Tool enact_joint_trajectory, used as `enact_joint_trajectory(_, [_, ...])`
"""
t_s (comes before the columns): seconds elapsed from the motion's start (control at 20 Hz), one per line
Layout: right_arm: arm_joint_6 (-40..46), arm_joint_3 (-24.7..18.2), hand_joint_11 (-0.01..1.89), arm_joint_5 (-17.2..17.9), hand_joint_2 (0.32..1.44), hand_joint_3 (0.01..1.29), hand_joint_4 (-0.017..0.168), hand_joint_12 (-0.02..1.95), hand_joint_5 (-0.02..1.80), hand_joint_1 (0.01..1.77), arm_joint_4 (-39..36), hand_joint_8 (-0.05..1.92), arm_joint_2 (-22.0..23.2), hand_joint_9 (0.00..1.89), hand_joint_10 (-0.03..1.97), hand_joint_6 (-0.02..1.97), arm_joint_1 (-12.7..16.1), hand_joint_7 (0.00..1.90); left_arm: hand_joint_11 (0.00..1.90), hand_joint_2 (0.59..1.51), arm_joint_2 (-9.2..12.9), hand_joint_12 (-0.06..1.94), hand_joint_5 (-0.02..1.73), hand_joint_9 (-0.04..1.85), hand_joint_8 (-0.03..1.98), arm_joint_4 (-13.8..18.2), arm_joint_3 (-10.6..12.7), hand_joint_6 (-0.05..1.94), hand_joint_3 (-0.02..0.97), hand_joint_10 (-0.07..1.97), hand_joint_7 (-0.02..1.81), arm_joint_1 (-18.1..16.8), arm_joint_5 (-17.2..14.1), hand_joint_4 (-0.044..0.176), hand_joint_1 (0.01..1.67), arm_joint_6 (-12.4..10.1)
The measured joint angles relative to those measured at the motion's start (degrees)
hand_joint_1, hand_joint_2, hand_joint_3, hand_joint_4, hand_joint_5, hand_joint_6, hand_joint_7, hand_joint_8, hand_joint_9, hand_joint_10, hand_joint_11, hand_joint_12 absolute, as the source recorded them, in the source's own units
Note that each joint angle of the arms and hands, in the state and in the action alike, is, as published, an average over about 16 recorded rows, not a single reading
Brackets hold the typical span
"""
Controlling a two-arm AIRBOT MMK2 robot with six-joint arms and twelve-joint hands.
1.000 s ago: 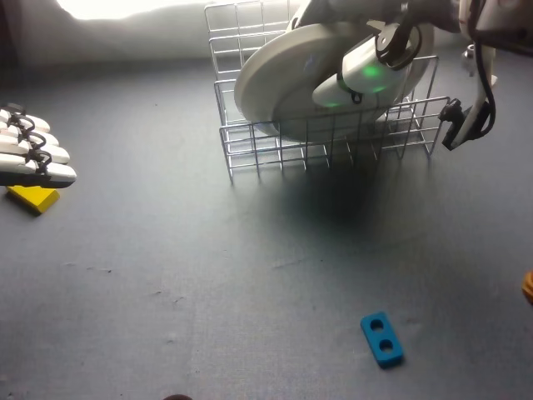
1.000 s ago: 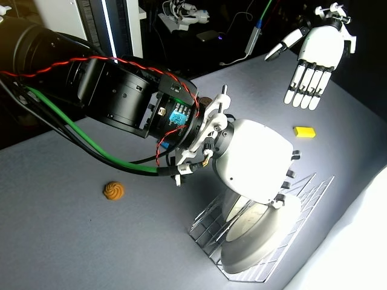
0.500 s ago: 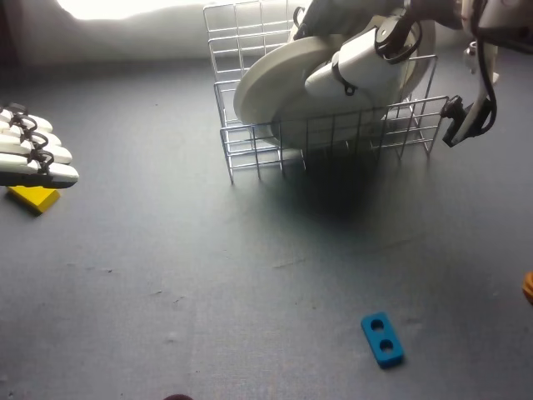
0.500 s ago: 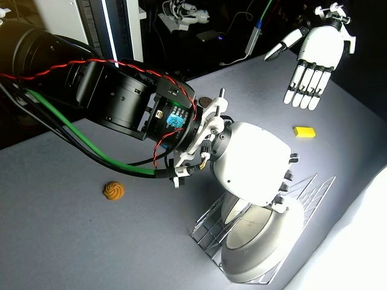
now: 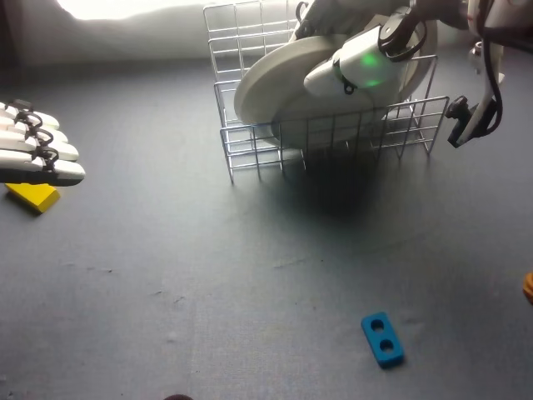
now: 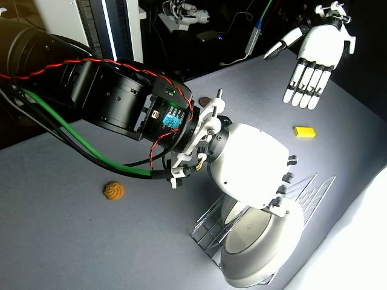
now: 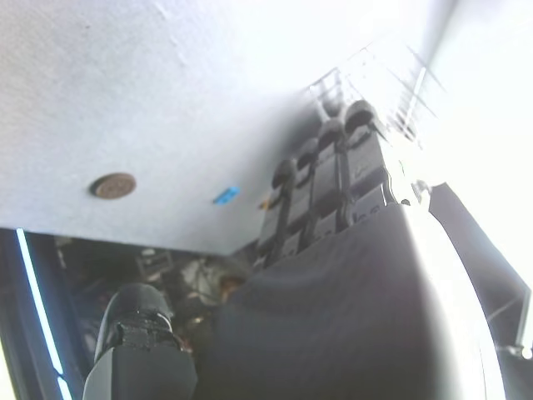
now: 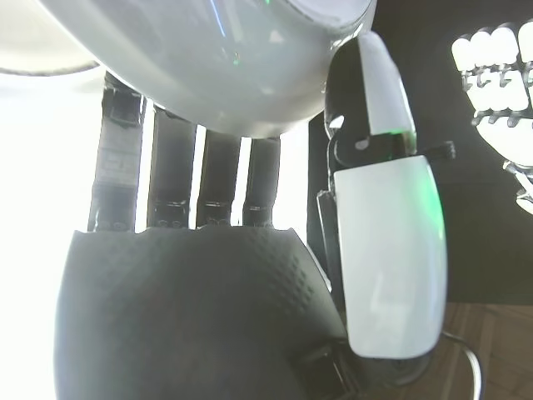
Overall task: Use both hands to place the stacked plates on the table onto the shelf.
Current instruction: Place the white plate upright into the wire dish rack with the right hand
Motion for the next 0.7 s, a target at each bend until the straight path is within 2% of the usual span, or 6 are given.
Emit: enact_joint_trajectory(0.7, [0.0, -0.5, 0.37, -0.4, 1.02, 0.02, -0.004, 1.23, 0.75, 0.98, -0.5, 0.0, 0.1, 0.84, 0.02, 0.02, -0.1, 0.86, 0.01, 1.004, 0.0, 0.01, 0.02, 0.02, 0.01, -0.1, -0.6, 0.02, 0.017, 0.01, 0.01, -0.8, -2.5, 0.0, 0.02, 0.0])
